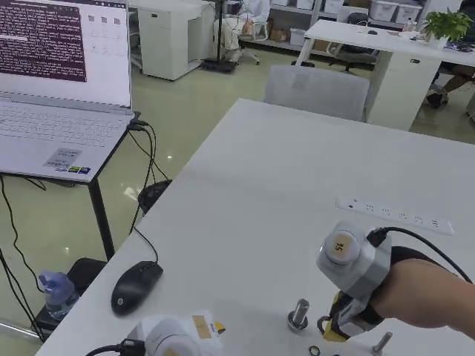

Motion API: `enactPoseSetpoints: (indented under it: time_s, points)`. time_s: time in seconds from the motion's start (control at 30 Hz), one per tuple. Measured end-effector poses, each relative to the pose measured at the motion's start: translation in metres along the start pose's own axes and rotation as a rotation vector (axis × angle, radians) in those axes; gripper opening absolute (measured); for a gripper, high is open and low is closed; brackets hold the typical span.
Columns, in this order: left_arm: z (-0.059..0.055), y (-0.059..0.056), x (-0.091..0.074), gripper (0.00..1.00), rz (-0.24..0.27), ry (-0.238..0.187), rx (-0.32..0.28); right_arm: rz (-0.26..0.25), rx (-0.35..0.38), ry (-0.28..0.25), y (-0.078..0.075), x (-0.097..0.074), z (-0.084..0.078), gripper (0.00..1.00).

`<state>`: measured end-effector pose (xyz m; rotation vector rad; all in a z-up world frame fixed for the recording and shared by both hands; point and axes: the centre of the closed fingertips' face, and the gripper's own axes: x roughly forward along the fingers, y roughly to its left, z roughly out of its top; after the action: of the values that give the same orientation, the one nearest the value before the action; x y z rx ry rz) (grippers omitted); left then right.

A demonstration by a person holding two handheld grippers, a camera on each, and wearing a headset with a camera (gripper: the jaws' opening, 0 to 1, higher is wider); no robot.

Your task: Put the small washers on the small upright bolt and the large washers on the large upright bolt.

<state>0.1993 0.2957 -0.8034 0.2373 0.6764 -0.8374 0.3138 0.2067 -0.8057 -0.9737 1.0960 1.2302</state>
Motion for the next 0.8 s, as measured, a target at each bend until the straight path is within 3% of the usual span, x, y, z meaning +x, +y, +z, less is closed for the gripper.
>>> enactPoseSetpoints:
  time_s: [0.47, 0.8]
  points:
    - [0.001, -0.001, 0.006, 0.90, -0.007, 0.005, 0.004, -0.013, -0.016, -0.021, -0.017, 0.002, 0.024, 0.22]
    - [0.004, -0.003, 0.011, 0.96, -0.022, 0.002, 0.001, -0.012, -0.034, -0.022, -0.021, 0.007, 0.038, 0.22]
